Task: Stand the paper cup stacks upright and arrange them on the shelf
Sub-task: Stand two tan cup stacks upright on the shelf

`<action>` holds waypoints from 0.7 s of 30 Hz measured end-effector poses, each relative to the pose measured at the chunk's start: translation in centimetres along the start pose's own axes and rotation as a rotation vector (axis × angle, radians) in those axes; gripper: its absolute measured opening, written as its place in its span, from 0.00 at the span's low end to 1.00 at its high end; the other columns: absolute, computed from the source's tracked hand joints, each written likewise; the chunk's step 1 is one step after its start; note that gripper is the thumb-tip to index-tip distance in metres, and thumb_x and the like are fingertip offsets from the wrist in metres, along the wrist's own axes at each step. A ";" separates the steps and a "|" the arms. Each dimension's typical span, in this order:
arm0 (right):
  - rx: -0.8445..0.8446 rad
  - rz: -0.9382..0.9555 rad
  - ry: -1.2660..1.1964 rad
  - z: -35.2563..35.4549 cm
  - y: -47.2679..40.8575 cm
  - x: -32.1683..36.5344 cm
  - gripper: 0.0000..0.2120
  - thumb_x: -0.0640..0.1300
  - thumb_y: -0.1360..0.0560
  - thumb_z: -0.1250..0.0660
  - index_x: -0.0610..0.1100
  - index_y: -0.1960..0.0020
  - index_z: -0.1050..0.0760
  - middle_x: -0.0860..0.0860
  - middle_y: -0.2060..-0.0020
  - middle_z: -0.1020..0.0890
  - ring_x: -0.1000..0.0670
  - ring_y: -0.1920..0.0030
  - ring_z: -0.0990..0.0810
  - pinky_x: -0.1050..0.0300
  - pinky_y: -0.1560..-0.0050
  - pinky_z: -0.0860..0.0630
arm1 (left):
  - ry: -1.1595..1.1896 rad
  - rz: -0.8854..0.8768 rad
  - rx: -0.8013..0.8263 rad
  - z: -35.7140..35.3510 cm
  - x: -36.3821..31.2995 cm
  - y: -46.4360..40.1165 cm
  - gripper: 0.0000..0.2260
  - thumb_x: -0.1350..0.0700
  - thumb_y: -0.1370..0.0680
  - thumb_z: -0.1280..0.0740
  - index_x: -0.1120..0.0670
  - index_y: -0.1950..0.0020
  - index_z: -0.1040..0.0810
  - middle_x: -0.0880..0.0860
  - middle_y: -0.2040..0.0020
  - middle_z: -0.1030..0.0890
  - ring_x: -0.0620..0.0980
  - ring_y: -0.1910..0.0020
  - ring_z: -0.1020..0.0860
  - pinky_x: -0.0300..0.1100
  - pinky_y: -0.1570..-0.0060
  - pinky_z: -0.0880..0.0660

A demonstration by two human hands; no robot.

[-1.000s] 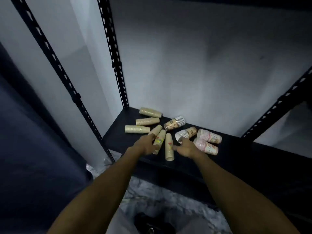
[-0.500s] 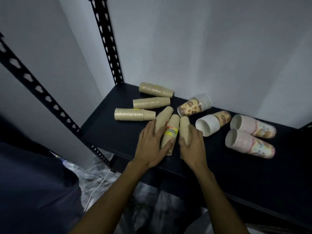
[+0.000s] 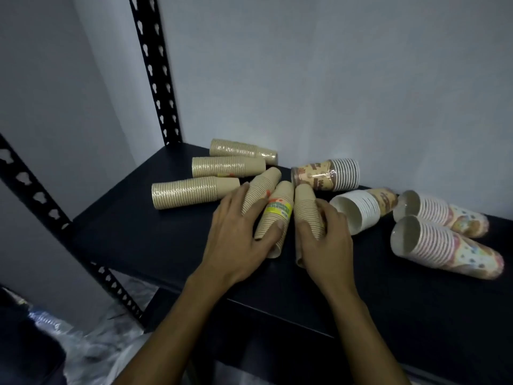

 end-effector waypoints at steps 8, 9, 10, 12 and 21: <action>-0.012 0.047 -0.019 0.0 0.1 0.1 0.22 0.47 0.21 0.33 0.48 0.27 0.28 0.50 0.36 0.24 0.55 0.41 0.26 0.67 0.49 0.32 | -0.091 -0.075 -0.057 0.8 -1.3 0.5 0.32 0.29 0.24 0.46 0.43 0.24 0.31 0.51 0.17 0.45 0.50 0.18 0.54 0.53 0.21 0.50; -0.017 0.051 -0.026 0.0 0.0 0.0 0.22 0.47 0.21 0.33 0.49 0.28 0.28 0.49 0.36 0.23 0.54 0.41 0.25 0.63 0.47 0.30 | -0.123 -0.104 -0.089 1.0 -1.7 0.7 0.32 0.29 0.24 0.44 0.44 0.26 0.28 0.52 0.18 0.42 0.52 0.19 0.50 0.52 0.22 0.48; -0.018 0.052 -0.032 0.0 -0.1 -0.2 0.21 0.48 0.21 0.33 0.49 0.29 0.27 0.49 0.37 0.23 0.53 0.40 0.24 0.60 0.45 0.29 | -0.146 -0.127 -0.126 1.4 -2.0 0.9 0.31 0.30 0.25 0.42 0.45 0.28 0.25 0.52 0.20 0.38 0.53 0.21 0.44 0.52 0.23 0.44; 0.003 0.037 -0.050 0.0 -0.2 -0.5 0.22 0.48 0.21 0.33 0.48 0.28 0.27 0.49 0.36 0.22 0.51 0.38 0.24 0.57 0.40 0.27 | -0.164 -0.155 -0.200 2.3 -2.6 1.5 0.27 0.33 0.27 0.37 0.47 0.34 0.20 0.52 0.28 0.29 0.54 0.30 0.34 0.49 0.32 0.36; 0.122 -0.060 -0.336 1.2 1.6 -1.1 0.23 0.47 0.22 0.27 0.46 0.29 0.26 0.54 0.42 0.19 0.60 0.47 0.20 0.67 0.55 0.24 | -0.060 0.019 -0.099 1.6 -2.5 4.7 0.27 0.39 0.21 0.36 0.48 0.25 0.28 0.48 0.31 0.27 0.53 0.43 0.25 0.43 0.46 0.28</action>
Point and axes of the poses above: each hand's wrist, its own y-axis away from the middle knuckle, its own z-axis out of the back of the hand, x = y × z, the point moved 10 cm from there along -y, towards the middle knuckle
